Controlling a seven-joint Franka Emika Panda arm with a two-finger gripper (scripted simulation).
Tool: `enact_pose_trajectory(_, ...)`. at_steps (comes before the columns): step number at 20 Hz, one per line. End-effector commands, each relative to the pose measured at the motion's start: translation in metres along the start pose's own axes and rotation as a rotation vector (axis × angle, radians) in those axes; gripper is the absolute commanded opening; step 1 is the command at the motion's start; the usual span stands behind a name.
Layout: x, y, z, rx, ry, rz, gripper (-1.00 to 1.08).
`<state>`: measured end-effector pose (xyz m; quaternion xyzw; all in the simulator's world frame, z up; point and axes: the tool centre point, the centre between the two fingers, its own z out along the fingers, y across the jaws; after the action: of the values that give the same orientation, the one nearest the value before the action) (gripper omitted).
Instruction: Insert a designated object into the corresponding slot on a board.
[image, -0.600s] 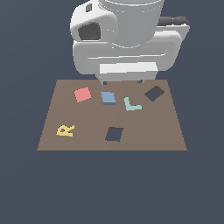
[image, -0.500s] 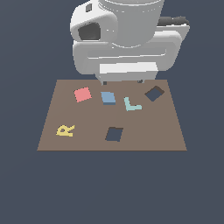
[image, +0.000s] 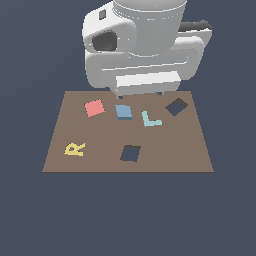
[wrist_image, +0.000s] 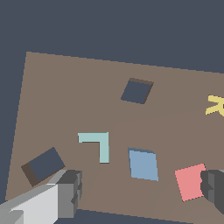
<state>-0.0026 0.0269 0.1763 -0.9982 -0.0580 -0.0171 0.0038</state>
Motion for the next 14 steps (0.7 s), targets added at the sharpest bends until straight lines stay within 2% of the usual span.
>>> enact_pose_trajectory(1, -0.002, 0.0, 0.003, 0.001, -0.001, -0.035, 1.0)
enact_pose_trajectory(8, -0.008, 0.0, 0.016, 0.003, -0.004, -0.182, 1.0)
enact_pose_trajectory(14, -0.017, 0.001, 0.031, 0.006, -0.008, -0.36, 1.0)
